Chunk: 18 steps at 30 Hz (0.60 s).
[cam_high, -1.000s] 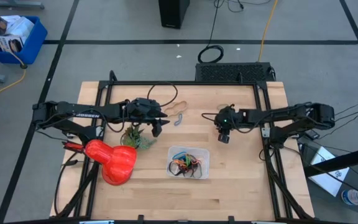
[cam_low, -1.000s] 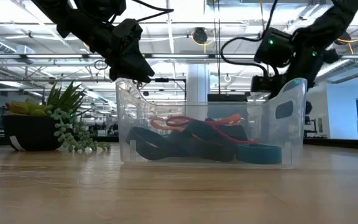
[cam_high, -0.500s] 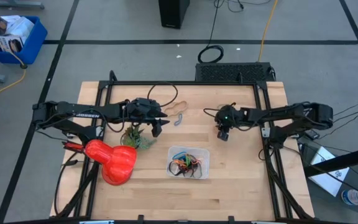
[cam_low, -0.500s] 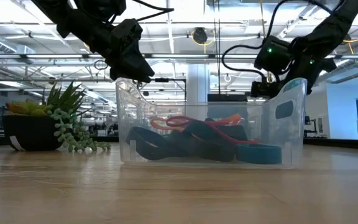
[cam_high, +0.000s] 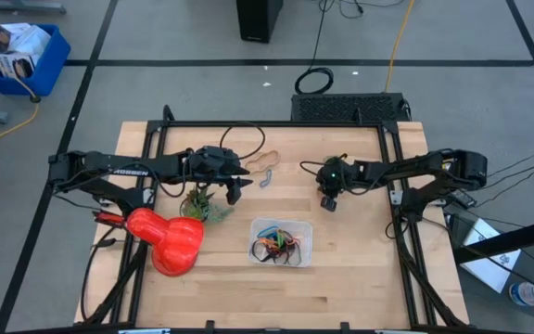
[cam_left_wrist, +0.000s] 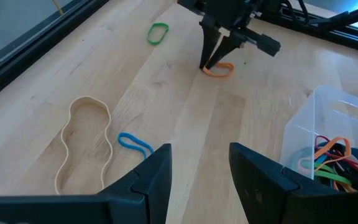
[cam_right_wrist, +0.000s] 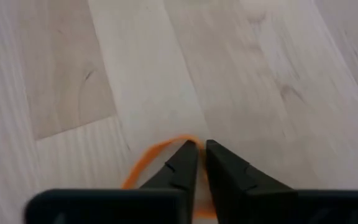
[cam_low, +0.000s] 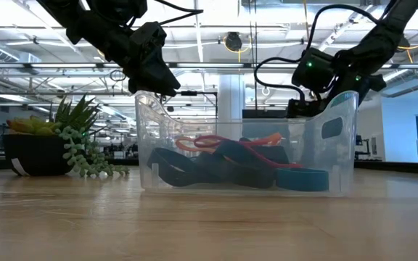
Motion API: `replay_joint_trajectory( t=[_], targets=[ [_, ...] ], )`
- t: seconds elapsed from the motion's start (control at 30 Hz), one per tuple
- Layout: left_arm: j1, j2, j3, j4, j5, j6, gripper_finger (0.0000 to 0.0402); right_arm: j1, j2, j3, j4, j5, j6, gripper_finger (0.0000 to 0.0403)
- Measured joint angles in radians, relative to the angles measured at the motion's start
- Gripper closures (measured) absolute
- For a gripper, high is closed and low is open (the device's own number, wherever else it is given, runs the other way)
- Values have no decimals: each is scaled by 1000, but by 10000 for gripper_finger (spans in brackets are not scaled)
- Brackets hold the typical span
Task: Pick and place rubber bands into bin
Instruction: Put the orange rubber band into the bin
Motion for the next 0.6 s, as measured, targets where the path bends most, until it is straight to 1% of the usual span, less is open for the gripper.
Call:
replay_joint_trajectory(
  t=[0.03, 0.1, 0.33, 0.5, 0.6],
  targets=[
    [0, 0, 0, 0, 0, 0, 233, 0, -4, 0, 0, 0, 0, 388],
    [0, 0, 0, 0, 0, -1, 234, 0, -13, -1, 0, 0, 0, 398],
    [0, 0, 0, 0, 0, -6, 234, 0, -47, -6, 63, 0, 50, 401],
    [0, 0, 0, 0, 0, -10, 233, 0, -106, -5, 111, 0, 95, 402],
    [0, 0, 0, 0, 0, -10, 233, 2, -159, -5, 192, 0, 127, 402]
  ],
)
